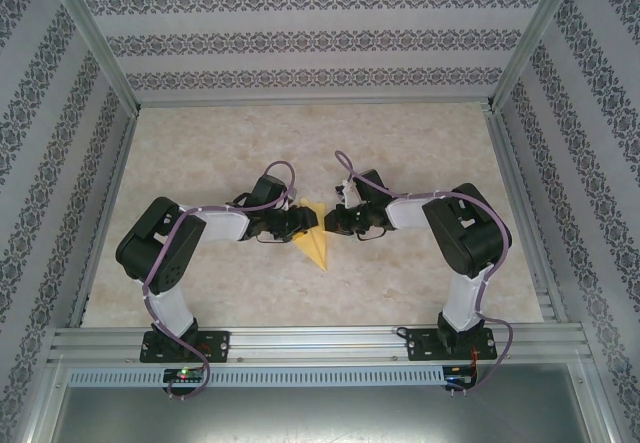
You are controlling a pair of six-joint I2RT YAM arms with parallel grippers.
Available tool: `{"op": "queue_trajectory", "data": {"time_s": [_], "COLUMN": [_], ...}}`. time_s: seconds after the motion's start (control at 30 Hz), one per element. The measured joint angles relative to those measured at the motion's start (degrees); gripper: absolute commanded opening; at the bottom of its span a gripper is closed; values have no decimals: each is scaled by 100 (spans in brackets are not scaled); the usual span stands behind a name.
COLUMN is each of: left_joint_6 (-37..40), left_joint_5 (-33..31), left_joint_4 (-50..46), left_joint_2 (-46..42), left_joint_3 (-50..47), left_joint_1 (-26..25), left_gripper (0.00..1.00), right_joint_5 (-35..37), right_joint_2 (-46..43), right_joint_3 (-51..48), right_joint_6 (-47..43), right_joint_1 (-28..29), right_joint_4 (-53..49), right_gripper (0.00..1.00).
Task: Fold a paper plane with a square sheet of paper (fold left side to right side)
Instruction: Fourth fold the wing at the center of the table.
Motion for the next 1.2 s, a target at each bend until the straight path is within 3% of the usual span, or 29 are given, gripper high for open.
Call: {"op": "queue_trajectory", "data": {"time_s": [0.5, 0.77, 1.2], "left_joint_6": [116, 402, 616], "left_joint_5": [-81, -166, -26], "left_joint_4": [-188, -608, -680], "left_joint_2": [-111, -481, 400], "left_joint_3": [4, 341, 962], "left_joint_1": [0, 2, 2], "left_gripper": [50, 30, 26], "right_joint_5": [476, 579, 581], "right_joint_2": [0, 4, 4], "right_joint_3": [354, 442, 457], "right_joint_6": [-490, -621, -643], "right_joint_1": [212, 260, 260], "right_joint_4": [-699, -861, -894], "right_gripper": [8, 6, 6]}}
